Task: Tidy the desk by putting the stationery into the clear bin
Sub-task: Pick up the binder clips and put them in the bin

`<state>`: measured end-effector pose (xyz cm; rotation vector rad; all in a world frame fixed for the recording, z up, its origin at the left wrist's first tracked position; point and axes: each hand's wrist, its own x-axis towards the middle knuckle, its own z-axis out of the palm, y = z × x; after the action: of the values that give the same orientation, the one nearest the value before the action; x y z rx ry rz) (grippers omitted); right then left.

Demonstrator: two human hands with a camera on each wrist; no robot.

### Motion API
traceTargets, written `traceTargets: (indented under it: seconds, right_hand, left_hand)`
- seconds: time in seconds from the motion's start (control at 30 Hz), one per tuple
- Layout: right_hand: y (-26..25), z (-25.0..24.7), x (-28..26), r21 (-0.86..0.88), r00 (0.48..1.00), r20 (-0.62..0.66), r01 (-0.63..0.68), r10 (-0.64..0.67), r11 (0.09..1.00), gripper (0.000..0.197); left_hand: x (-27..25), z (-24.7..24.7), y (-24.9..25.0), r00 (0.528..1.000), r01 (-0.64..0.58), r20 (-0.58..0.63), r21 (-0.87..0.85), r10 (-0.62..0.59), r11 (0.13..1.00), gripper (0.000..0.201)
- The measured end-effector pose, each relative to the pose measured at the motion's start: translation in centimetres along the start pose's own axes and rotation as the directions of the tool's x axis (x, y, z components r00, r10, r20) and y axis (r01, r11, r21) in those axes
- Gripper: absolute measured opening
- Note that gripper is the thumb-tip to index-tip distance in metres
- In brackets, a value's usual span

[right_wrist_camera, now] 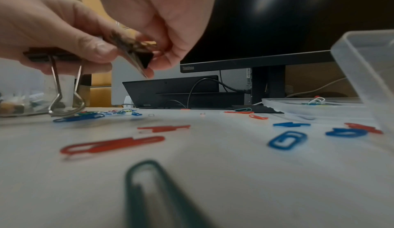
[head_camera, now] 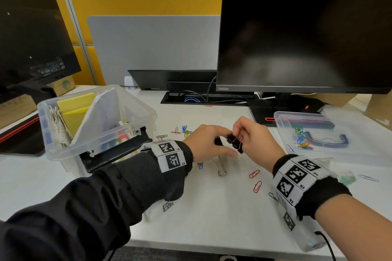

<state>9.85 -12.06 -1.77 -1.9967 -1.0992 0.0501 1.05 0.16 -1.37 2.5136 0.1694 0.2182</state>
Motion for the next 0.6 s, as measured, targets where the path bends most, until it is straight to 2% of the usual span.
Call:
traceTargets:
  seconds: [0.17,0.27,0.33,0.4,0.5,0.6]
  right_hand:
    - [0.2,0.0,0.2,-0.006,0.993,-0.110,0.031,-0.031,1.000,0.020]
    - [0.7,-0.1,0.5,0.024,0.962,-0.270,0.037,-0.029,0.999,0.022]
    - [0.9,-0.2,0.5,0.010,0.938,-0.337,0.089,-0.081,0.996,0.021]
    - [0.8,-0.1,0.2,-0.017,0.948,-0.280,0.149,-0.148,0.989,0.019]
    - [0.2,0.2,-0.4,-0.002,0.966,-0.108,0.237,-0.236,0.972,0.016]
    - [0.0,0.4,-0.7,0.039,0.971,-0.057,0.234,-0.231,0.972,0.022]
  left_hand:
    - [0.2,0.1,0.1,0.999,0.002,-0.039,-0.065,-0.005,0.998,0.019]
    - [0.4,0.1,-0.1,0.995,0.070,-0.073,-0.059,-0.074,0.996,0.027]
    - [0.6,0.1,-0.5,0.982,0.142,-0.124,-0.028,-0.144,0.990,0.030]
    - [0.8,0.1,-0.8,0.965,0.214,-0.155,0.004,-0.211,0.977,0.030]
    - [1.1,0.1,-0.9,0.946,0.285,-0.179,0.060,-0.270,0.957,0.030]
    - [0.9,0.0,-0.8,0.956,0.230,-0.201,0.062,-0.214,0.971,0.029]
